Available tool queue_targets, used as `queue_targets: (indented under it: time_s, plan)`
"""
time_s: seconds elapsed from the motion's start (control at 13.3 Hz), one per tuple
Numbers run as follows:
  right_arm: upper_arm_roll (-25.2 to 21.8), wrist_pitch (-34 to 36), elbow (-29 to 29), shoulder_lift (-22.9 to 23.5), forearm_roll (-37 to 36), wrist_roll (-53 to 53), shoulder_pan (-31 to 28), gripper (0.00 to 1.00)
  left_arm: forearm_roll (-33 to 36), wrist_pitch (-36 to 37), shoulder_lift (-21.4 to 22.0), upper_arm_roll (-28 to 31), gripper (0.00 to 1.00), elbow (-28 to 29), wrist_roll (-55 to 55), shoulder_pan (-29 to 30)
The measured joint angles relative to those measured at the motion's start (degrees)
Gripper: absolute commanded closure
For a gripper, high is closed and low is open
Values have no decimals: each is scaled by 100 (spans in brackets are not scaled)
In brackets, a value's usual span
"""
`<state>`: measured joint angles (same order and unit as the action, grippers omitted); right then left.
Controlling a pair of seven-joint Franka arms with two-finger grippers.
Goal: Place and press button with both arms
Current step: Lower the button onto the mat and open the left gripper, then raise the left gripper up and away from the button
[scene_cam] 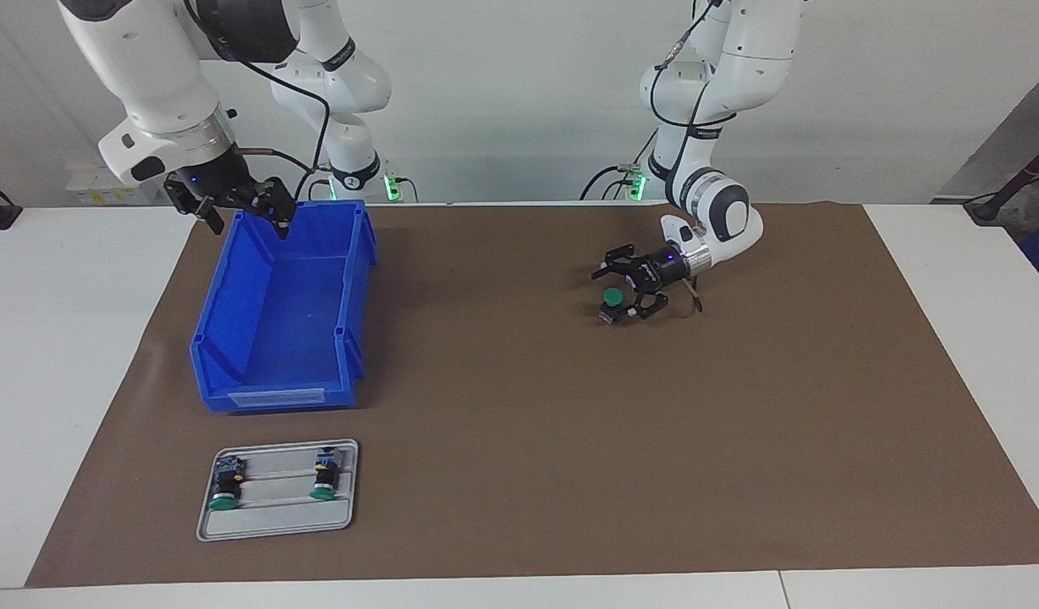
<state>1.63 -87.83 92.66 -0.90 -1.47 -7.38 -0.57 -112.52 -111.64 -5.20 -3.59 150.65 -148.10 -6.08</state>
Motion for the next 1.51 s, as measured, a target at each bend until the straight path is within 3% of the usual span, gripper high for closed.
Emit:
queue_targets:
  time_s: [0.3, 0.45, 1.05, 1.51]
  plan:
    - [0, 0, 0, 0, 0, 0, 0, 0, 0, -1113, 753, -38, 0, -71, 638, -297]
    - [0, 0, 0, 0, 0, 0, 0, 0, -2, -1269, 946, -42, 0, -88, 892, -374]
    - [0, 0, 0, 0, 0, 0, 0, 0, 1, -2223, 1226, -34, 0, -1301, 3827, -399]
    - [0, 0, 0, 0, 0, 0, 0, 0, 7, -2434, 1210, -36, 0, -1983, 6101, -400]
